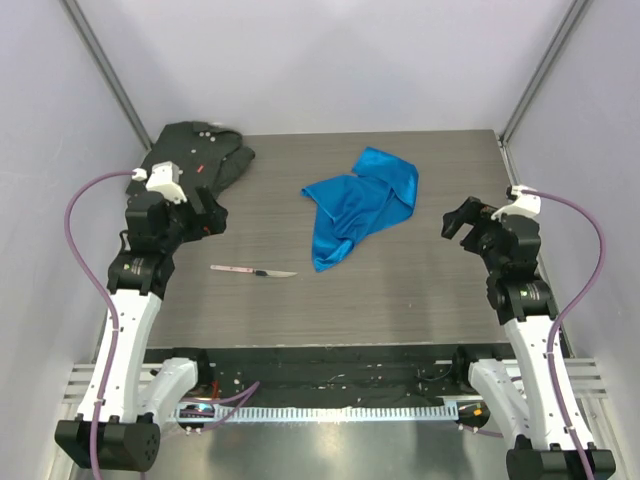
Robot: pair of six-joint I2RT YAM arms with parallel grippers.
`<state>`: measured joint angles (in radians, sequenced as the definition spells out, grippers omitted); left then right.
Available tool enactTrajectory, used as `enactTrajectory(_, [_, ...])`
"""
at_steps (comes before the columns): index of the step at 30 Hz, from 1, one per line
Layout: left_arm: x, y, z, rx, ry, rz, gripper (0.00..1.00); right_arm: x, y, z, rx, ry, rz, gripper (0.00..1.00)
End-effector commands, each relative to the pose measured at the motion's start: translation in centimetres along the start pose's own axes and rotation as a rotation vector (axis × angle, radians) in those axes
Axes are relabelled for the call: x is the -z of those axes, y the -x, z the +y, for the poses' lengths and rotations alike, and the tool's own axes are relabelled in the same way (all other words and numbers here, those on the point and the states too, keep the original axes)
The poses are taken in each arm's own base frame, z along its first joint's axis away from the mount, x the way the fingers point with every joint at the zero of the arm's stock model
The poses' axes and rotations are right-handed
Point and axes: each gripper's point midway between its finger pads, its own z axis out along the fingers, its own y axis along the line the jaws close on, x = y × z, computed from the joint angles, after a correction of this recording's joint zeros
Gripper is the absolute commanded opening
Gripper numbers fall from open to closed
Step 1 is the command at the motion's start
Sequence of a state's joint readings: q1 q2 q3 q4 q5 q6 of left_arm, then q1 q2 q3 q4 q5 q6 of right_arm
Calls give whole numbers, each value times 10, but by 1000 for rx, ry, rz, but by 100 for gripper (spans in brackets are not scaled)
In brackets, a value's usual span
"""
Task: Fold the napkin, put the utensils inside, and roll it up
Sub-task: Move the napkin to the centre of the board
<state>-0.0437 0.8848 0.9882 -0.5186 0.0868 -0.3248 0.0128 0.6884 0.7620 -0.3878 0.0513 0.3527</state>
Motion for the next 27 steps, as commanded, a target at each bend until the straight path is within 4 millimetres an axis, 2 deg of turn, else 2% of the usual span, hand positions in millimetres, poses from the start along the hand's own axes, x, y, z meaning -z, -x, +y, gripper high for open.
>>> enactTrajectory(1, [6, 12, 1, -17, 5, -56, 100, 8, 27, 9, 23, 15, -48, 100])
enactTrajectory(6, [8, 9, 10, -13, 51, -62, 100, 7, 28, 7, 44, 1, -25, 98])
enactTrajectory(9, [9, 9, 32, 2, 178, -73, 100, 4, 27, 8, 56, -1, -2, 95])
enactTrajectory(12, [9, 8, 34, 0, 189, -53, 100, -10, 13, 16, 36, 37, 75, 91])
enactTrajectory(13, [7, 7, 23, -4, 128, -49, 100, -20, 4, 20, 24, 57, 116, 88])
enactTrajectory(16, [9, 7, 10, -7, 49, -63, 100, -35, -20, 36, -19, 123, 199, 84])
enactTrajectory(20, [7, 5, 9, -6, 45, -60, 100, -60, -69, 52, 31, 106, 333, 83])
enactTrajectory(21, [6, 4, 9, -4, 48, -51, 100, -65, -74, 54, 51, 74, 331, 82])
enactTrajectory(22, [4, 2, 10, -4, 50, -44, 100, -65, -84, 74, 77, 121, 344, 82])
enactTrajectory(23, [4, 2, 9, -3, 48, -39, 100, -73, -100, 80, 84, 120, 384, 82])
enactTrajectory(25, [2, 0, 8, -1, 43, -29, 100, -79, -116, 103, 87, 167, 407, 80])
enactTrajectory(27, [0, -3, 7, 1, 37, -18, 100, -90, -138, 111, 109, 158, 458, 79])
